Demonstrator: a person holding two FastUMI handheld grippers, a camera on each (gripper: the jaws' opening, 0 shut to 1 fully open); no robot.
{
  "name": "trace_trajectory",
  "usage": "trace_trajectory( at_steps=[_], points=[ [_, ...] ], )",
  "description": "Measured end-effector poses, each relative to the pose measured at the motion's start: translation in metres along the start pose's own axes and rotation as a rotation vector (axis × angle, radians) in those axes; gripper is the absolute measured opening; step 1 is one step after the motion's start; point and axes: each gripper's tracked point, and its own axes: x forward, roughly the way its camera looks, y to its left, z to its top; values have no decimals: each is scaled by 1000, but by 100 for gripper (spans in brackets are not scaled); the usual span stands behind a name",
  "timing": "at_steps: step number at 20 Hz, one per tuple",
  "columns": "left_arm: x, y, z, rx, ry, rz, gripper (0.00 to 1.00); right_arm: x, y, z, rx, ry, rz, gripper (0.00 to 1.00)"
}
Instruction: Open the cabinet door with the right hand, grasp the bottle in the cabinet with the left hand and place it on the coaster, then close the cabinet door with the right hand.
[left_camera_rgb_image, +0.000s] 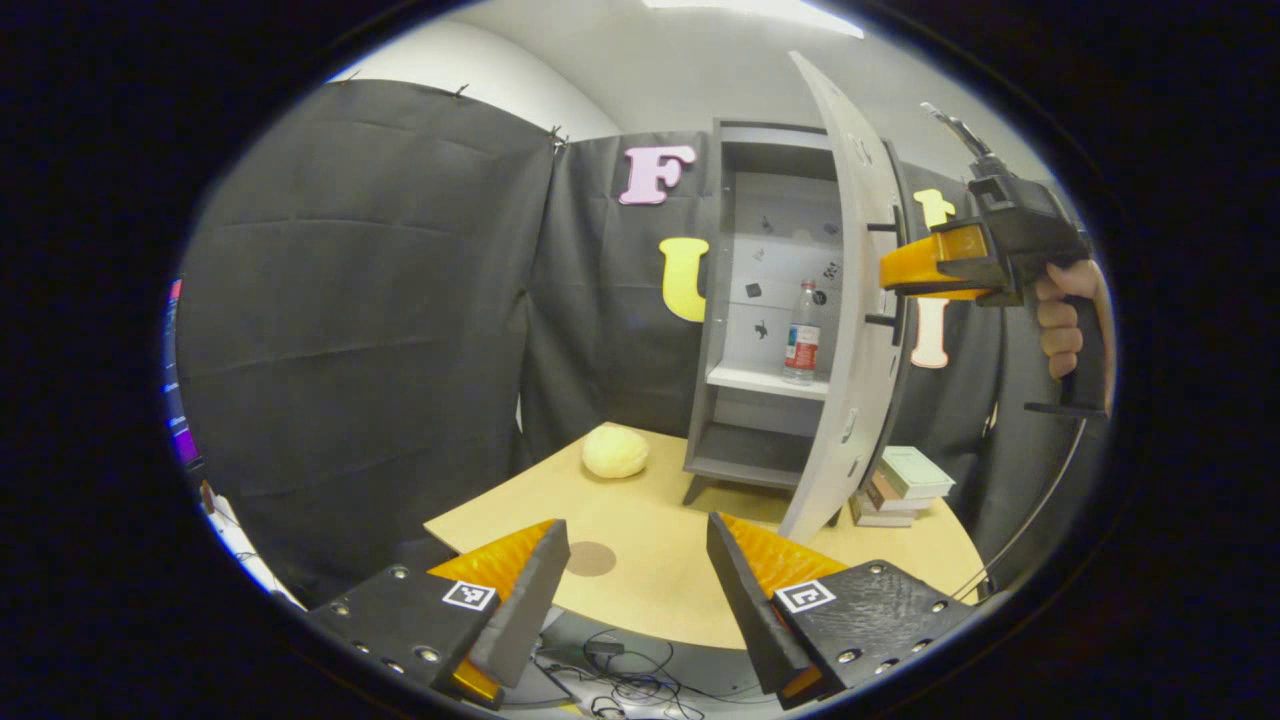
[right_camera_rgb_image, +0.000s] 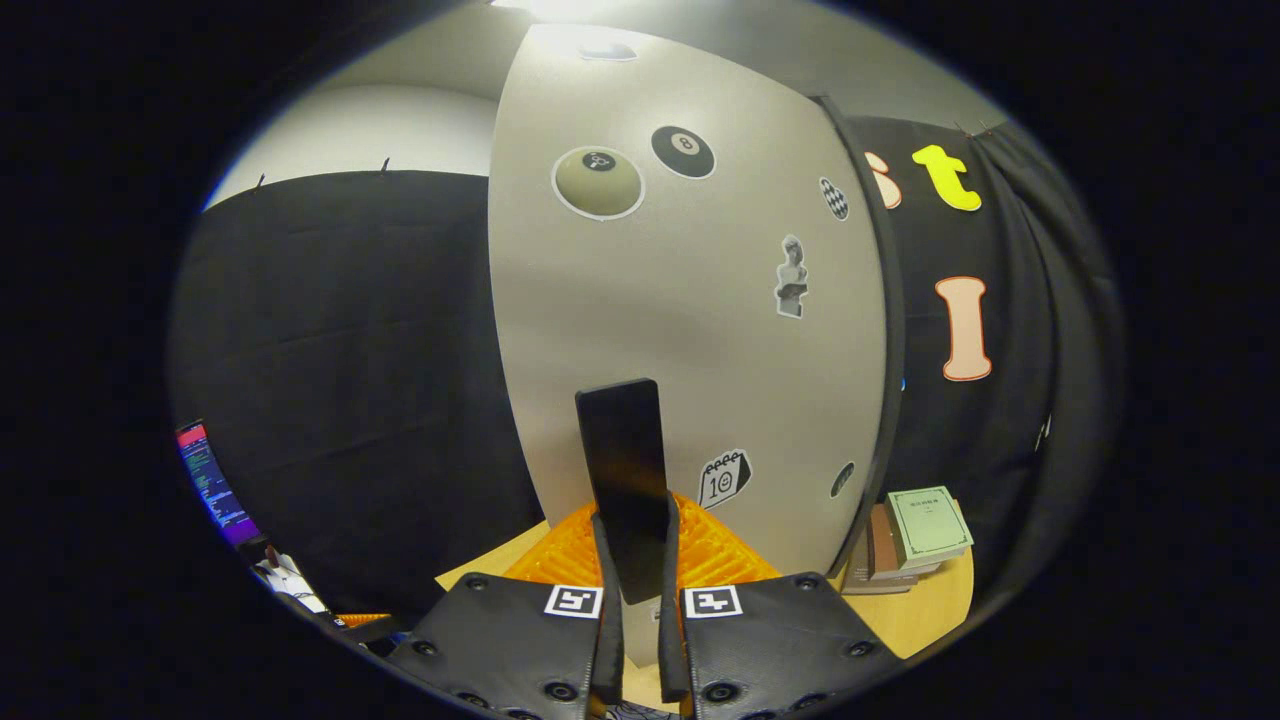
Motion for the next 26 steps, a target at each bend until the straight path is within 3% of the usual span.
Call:
trace_trajectory(
  at_steps=[4,11,18,20,26],
  points=[
    [3,-20,3,-23,-10,-32,84,-7,-6,0,19,-12,-35,16],
    [38,-49,17,23,-22,-135,83,-13,-20,2,39,-26,-125,15],
    [107,-101,22,64,11,-343,84,-25,-54,3,142,-49,-343,14],
    [129,-111,23,83,27,-405,86,-21,-48,4,207,-52,-352,8],
    [194,-114,58,117,13,-525,86,-24,-54,4,227,-62,-419,8]
  ],
)
